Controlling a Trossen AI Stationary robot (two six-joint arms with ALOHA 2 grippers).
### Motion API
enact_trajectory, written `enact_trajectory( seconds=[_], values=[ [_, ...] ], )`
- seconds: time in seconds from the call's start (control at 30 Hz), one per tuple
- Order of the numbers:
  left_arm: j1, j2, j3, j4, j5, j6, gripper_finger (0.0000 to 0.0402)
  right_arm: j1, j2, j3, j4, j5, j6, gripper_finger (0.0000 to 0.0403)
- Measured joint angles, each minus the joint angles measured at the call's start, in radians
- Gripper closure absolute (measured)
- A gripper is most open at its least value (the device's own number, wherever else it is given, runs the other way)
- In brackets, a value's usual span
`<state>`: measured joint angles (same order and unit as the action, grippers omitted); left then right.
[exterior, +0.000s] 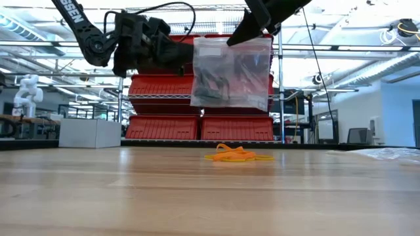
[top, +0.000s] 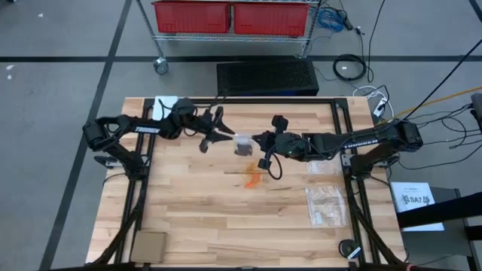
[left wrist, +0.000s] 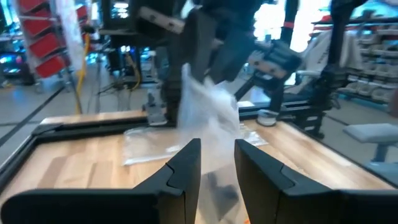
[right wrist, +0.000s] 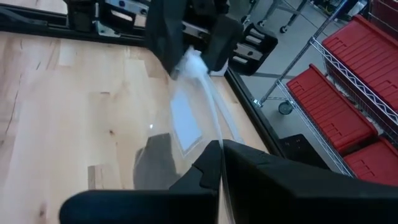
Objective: Sort rubber bands
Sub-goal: Close the top left transparent zip bag
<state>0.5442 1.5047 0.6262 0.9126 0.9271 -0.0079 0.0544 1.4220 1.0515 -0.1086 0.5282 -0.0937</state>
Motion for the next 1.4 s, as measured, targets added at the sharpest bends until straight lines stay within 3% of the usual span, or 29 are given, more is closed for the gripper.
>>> enact_trajectory(
  seconds=[0.57, 0.77, 1.4],
  values=[
    [0.039, 0.0, 0.0, 0.006, 0.051, -0.04, 0.0298, 0.0, -0.002, 0.0, -0.002, 0.0, -0.005, 0.0403],
    [0.01, 0.0, 0.0, 0.006, -0.014, -0.04, 0.0298, 0.0, -0.002, 0.0, -0.002, 0.0, -0.008, 0.0403],
    [-0.023, 0.0, 0.015, 0.023, -0.076, -0.047, 0.03, 0.0, -0.002, 0.0, -0.001, -0.003, -0.007, 0.0403]
  ],
)
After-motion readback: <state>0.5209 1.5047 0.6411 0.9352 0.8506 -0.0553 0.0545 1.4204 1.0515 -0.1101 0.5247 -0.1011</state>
